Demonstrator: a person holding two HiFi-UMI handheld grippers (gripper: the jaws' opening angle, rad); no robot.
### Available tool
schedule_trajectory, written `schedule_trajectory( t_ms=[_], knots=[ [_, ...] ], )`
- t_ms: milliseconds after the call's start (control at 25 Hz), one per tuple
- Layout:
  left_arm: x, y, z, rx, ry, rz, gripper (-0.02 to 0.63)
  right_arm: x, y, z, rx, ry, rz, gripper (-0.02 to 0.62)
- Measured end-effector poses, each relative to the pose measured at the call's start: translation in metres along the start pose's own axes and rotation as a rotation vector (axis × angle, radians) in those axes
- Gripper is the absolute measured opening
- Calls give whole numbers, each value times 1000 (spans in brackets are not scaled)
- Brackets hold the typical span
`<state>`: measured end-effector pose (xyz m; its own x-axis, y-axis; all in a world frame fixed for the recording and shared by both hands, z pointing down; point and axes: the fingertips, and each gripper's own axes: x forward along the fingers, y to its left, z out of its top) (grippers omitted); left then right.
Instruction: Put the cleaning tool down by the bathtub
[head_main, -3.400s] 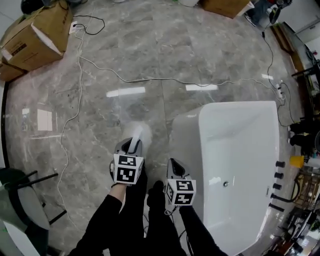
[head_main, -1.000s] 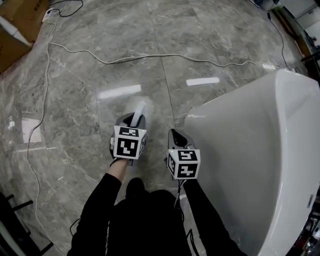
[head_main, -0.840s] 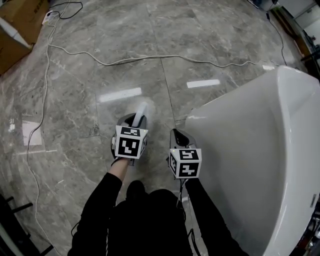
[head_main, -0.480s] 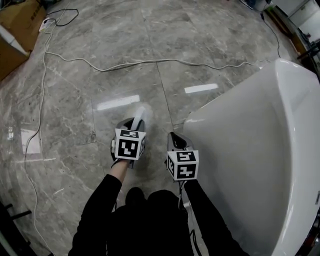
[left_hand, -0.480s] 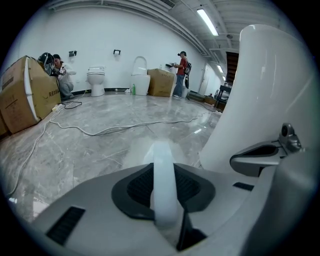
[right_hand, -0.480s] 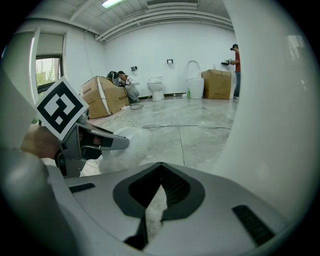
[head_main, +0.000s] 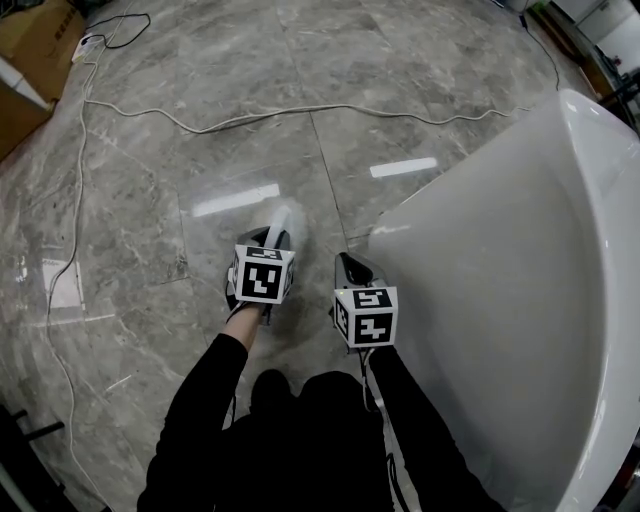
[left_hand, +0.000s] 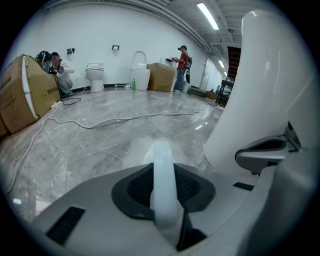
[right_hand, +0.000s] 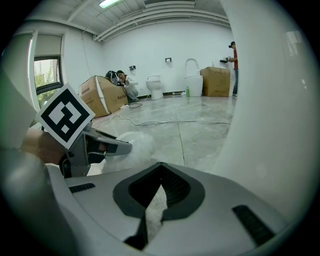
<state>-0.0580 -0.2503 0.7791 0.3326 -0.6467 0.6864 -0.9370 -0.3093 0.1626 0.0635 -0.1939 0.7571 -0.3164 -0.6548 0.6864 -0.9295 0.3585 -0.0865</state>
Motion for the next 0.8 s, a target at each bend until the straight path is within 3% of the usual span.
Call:
schedule_trajectory(
  t_ms=[800],
  knots=[
    [42,8,-28,23,77,37,97,6,-9,-16,13,18,-8,-2]
  ],
)
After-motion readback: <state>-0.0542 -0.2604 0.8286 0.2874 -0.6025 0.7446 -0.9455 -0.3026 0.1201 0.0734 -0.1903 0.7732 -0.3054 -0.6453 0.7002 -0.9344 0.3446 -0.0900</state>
